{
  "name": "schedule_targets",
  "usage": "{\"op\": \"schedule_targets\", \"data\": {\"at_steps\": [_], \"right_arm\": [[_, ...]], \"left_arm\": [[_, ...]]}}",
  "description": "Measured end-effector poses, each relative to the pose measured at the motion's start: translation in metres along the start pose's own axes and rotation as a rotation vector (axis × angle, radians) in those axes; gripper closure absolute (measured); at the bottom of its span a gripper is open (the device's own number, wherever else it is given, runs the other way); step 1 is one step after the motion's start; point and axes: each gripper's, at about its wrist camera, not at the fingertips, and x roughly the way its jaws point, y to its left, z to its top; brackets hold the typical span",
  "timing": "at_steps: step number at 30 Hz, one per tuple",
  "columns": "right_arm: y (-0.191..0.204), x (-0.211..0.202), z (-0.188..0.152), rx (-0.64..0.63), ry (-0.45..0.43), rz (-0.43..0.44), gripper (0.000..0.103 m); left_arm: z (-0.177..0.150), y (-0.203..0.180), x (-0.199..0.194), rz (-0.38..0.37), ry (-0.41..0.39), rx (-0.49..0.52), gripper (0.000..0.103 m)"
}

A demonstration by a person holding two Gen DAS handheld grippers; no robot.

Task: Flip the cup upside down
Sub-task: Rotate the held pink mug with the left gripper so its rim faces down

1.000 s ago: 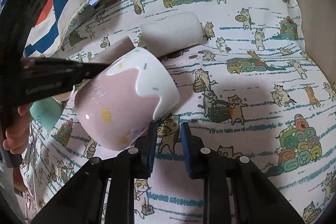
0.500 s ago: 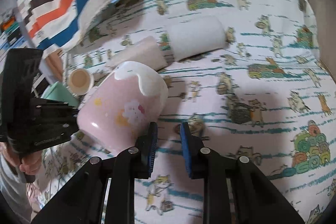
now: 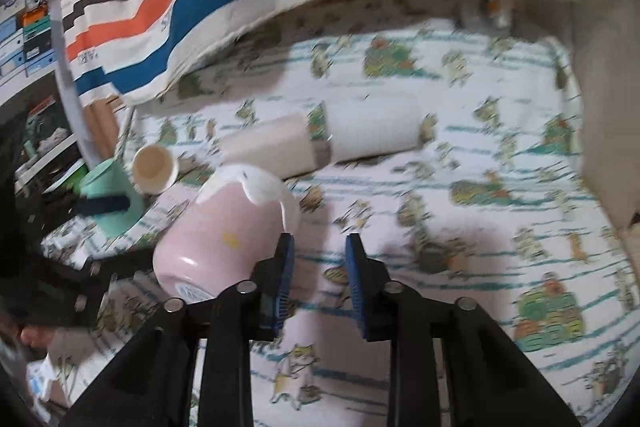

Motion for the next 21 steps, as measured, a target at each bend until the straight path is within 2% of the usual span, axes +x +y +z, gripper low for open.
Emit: {"op": "schedule_targets", "data": {"at_steps": [3,6,9,12,15,17,19,21], "right_arm": [[-0.003,-0.003,0.001,-0.004,-0.012,-0.02,0.065],[-0.004,0.006,0.0,0.006,0.053,0.033,0.065],[-0.006,0.014,-0.005,0.039,0.12,0.119,0.065],[-0.003,0.018,-0.008,0.04,0.146,0.149,0.065],[-0.001,0.023,-0.009,0.059,0.196,0.268,0.065],[0.001,0.021,-0.01,0.051,0.192,0.269,0.065],[-0.001,0.014,-0.008,0.05,0.144,0.25,0.065],[-0.004,0.011,-0.007,0.077,0.137,0.283,0.065]], "left_arm": [[-0.003,-0.015,-0.006,-0.009,-0.049,-0.035,0.022],[-0.005,-0.029,-0.006,-0.001,-0.057,-0.046,0.022],[-0.003,-0.037,0.0,-0.008,-0.046,-0.041,0.022],[-0.002,-0.037,0.004,-0.022,-0.037,-0.052,0.022],[-0.003,-0.036,0.007,-0.03,-0.028,-0.074,0.022],[-0.004,-0.039,0.01,-0.022,-0.022,-0.07,0.02],[-0.005,-0.043,0.013,0.0,-0.028,-0.059,0.016],[-0.005,-0.047,0.017,0.021,-0.03,-0.045,0.015]]}}
